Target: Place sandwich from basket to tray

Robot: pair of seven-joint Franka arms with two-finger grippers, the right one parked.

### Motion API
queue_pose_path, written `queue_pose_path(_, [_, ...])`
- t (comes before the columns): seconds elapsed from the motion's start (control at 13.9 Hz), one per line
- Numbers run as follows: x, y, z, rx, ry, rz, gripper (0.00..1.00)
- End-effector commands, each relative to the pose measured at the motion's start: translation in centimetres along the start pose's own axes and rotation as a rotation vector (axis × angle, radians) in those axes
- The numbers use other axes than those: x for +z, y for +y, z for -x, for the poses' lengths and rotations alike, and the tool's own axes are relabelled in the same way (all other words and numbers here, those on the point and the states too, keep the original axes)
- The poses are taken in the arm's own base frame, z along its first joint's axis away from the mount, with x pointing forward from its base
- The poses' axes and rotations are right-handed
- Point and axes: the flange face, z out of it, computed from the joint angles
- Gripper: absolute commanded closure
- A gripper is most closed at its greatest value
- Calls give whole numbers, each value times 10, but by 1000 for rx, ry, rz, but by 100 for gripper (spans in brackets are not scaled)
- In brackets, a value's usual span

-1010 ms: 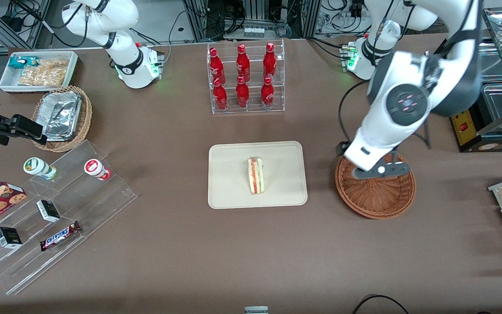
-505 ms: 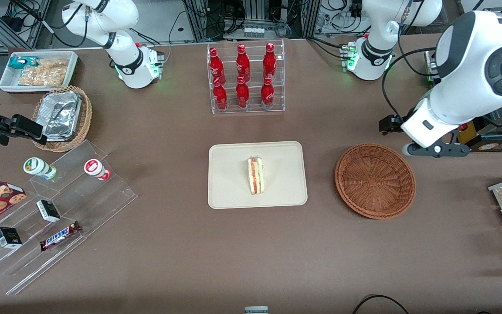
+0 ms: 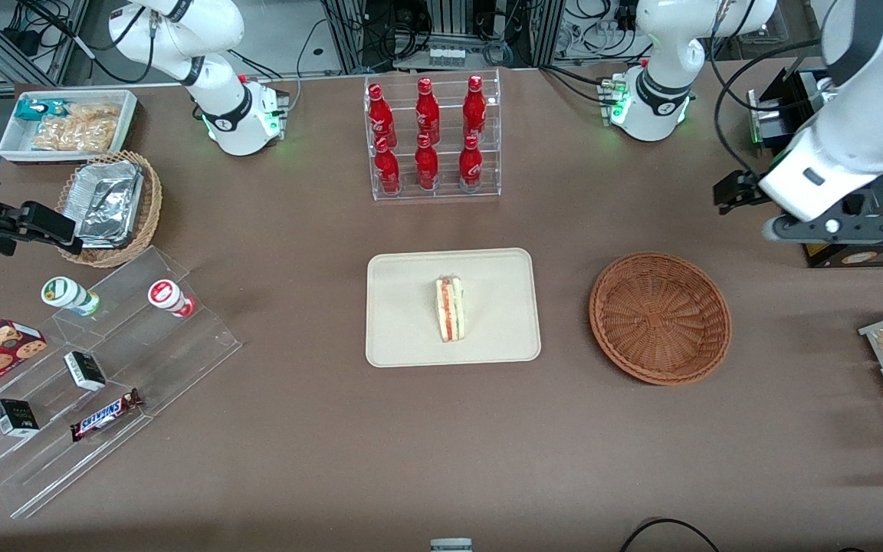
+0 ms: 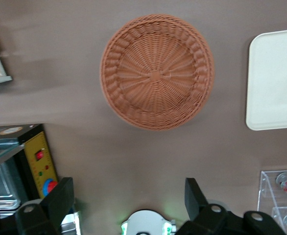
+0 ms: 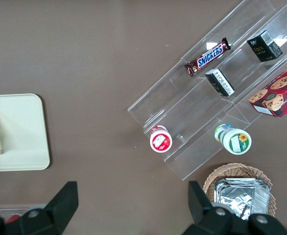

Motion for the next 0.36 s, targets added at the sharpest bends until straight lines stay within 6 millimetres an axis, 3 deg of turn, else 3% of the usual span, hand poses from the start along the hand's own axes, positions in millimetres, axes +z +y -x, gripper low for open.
queue_pose_path(0.0, [-18, -20, 16, -8, 32, 23, 0])
queue_pose_path(0.07, [-25, -25, 13, -17, 66, 41, 0])
queue_pose_path(0.29, [-25, -32, -2, -30, 125, 83, 0])
